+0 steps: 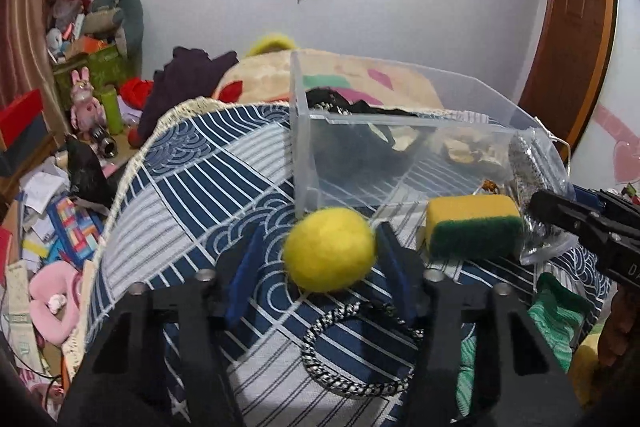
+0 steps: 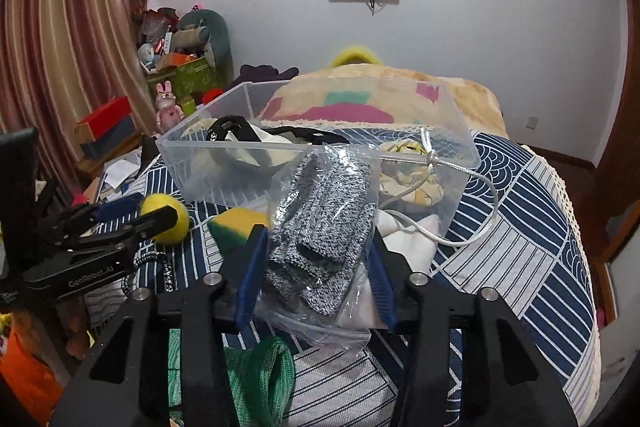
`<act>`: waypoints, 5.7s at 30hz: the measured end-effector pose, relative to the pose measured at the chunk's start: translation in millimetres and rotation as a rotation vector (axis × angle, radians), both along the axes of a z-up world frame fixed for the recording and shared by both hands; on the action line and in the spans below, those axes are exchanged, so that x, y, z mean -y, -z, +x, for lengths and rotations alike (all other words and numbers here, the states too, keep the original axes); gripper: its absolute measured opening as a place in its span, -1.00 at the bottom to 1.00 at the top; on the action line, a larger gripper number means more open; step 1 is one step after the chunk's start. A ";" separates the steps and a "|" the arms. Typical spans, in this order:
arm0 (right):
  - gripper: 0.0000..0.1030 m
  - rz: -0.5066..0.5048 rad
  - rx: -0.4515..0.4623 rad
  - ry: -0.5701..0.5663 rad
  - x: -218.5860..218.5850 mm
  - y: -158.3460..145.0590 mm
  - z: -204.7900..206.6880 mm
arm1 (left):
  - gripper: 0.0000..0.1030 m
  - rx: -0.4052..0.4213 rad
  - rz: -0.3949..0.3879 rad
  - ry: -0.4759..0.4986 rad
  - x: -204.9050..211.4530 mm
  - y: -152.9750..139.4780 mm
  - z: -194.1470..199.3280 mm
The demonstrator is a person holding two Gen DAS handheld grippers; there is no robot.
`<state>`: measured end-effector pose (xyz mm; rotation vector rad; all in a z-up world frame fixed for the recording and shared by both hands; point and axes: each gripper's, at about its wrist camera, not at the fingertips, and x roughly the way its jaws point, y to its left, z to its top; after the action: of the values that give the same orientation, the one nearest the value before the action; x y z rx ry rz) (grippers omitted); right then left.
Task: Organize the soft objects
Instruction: 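Grasp the bag of grey socks with the right tool while the left grasps the yellow ball, then carry the sock bag into the box with the right tool while the left drops the ball in, then grasp the white cloth pouch with the right tool while the left grasps the yellow-green sponge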
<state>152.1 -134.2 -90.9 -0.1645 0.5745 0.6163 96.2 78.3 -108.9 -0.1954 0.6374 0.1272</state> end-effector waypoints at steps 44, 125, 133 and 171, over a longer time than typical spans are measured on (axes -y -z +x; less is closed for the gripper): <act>-0.39 -0.021 0.016 0.069 22.9 -3.9 1.8 | -0.16 0.213 0.025 0.075 28.6 -79.7 -36.7; -0.65 -0.047 -0.001 0.016 -24.1 -32.5 66.7 | -0.16 -0.033 0.024 0.217 51.0 -52.9 113.7; -0.55 -0.059 -0.032 0.026 -17.9 -30.1 70.4 | 0.12 -0.040 0.055 0.214 55.9 -53.7 109.4; 0.61 -0.002 -0.054 0.127 50.2 -5.4 21.4 | 0.98 -0.022 0.041 0.204 75.5 -33.0 25.4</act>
<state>173.5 -184.5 -85.5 -0.1123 0.6328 0.4986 121.6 2.8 -76.0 -0.0886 0.6727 -0.0546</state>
